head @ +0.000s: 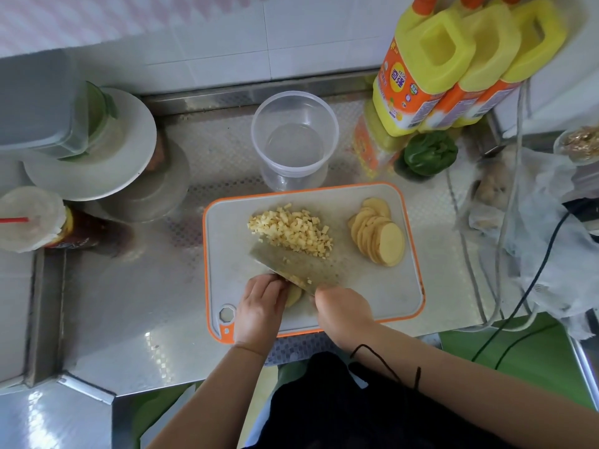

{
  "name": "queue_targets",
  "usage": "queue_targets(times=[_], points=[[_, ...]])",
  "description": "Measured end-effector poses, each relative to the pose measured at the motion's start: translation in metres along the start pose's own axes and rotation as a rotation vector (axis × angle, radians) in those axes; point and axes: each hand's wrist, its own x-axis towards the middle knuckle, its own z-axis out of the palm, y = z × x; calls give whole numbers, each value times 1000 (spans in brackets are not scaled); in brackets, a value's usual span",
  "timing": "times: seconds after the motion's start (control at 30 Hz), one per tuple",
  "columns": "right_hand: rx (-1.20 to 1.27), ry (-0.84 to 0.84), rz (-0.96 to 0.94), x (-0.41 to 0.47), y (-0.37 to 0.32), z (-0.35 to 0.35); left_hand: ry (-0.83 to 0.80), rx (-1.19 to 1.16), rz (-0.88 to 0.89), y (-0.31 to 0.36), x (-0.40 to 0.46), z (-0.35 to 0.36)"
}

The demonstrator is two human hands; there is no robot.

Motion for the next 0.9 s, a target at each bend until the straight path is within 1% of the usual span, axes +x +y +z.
queue_targets(times=[0.07,0.17,0.23,0.3,0.4,0.47,0.57,0.67,0.77,0.9], points=[[64,-15,14,6,6,2,3,25,22,-3,0,-1],[181,-84,63,15,17,-6,22,55,36,0,-1,-3],[139,-65,26,13,19,-12,33,65,48,3,-2,-5],[80,4,-33,4,14,-15,34,80,69,2,-3,-7],[-24,65,-97,-10,4,-9,1,96,68,-1,-6,-7],[-68,44,-97,-15,-3,-8,-13,79,61,-1,-7,-6],[-84,-11,-30,-18,-9,-9,11,49,57,0,-5,-5],[-106,-39,-2,-17,-13,-8,28,34,47,0,-4,-5],[-80,-95,15,-10,-14,-5,30,21,40,-1,-5,-3],[-61,-55,23,-6,-9,6,26,24,58,-4,-5,-2]])
